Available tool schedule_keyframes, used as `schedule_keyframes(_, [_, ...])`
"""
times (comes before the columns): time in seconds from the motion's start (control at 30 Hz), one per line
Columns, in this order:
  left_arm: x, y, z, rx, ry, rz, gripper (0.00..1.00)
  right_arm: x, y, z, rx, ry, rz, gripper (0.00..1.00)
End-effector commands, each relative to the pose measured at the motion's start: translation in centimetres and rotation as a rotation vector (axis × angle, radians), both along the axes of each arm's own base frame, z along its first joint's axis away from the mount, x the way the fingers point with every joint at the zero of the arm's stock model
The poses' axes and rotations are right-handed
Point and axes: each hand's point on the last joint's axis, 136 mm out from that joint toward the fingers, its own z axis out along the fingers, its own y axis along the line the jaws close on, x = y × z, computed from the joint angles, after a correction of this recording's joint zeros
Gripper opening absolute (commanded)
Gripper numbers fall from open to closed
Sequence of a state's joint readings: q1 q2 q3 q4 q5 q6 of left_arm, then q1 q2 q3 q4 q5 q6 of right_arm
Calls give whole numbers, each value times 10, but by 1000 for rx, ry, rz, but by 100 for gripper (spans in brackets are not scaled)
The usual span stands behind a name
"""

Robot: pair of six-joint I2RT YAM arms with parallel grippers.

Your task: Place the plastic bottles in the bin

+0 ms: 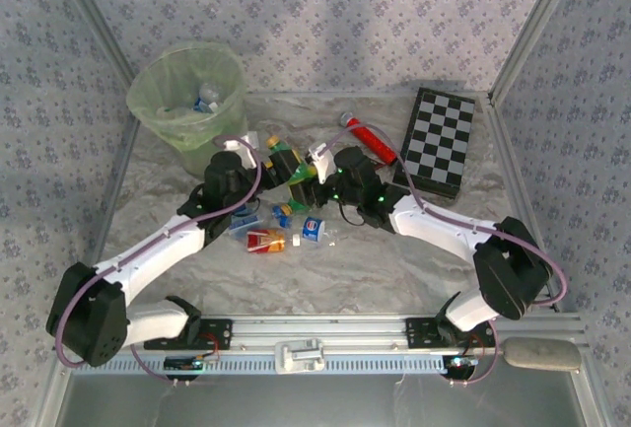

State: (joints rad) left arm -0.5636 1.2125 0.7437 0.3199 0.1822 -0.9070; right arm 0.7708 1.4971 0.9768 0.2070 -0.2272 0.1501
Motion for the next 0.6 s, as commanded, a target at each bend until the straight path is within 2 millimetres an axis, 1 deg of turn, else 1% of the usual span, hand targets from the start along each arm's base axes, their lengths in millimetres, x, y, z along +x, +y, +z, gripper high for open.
schedule_keyframes(0.0, [1, -10, 26, -46, -68, -35, 72, 1, 8, 12, 55, -25, 25, 46])
schedule_keyframes(0.1, [1, -11, 25, -47, -66, -39, 65, 1, 11, 9, 59, -14, 28, 46])
schedule_keyframes(0.17, [1, -12, 25, -48, -65, -44, 57, 1, 13, 7, 60, -7, 33, 47])
schedule_keyframes(0.23, [1, -12, 25, -48, -67, -44, 53, 1, 14, 6, 61, -2, 32, 52])
schedule_keyframes(0.33, [2, -8, 27, -32, -73, -27, 50, 3, 13, 5, 57, -1, 14, 71])
schedule_keyframes(0.37, [3, -6, 28, -19, -82, -16, 50, 4, 11, 5, 55, -4, 4, 82])
schedule_keyframes(0.4, [4, -3, 31, 0, -94, -3, 49, 3, 9, 6, 55, -12, 0, 99])
schedule_keyframes(0.47, [7, 2, 38, 38, -123, 17, 45, 2, 5, 8, 54, -23, -8, 100])
schedule_keyframes(0.57, [15, 11, 55, 86, -171, 35, 45, -1, -1, 11, 53, -36, -12, 100])
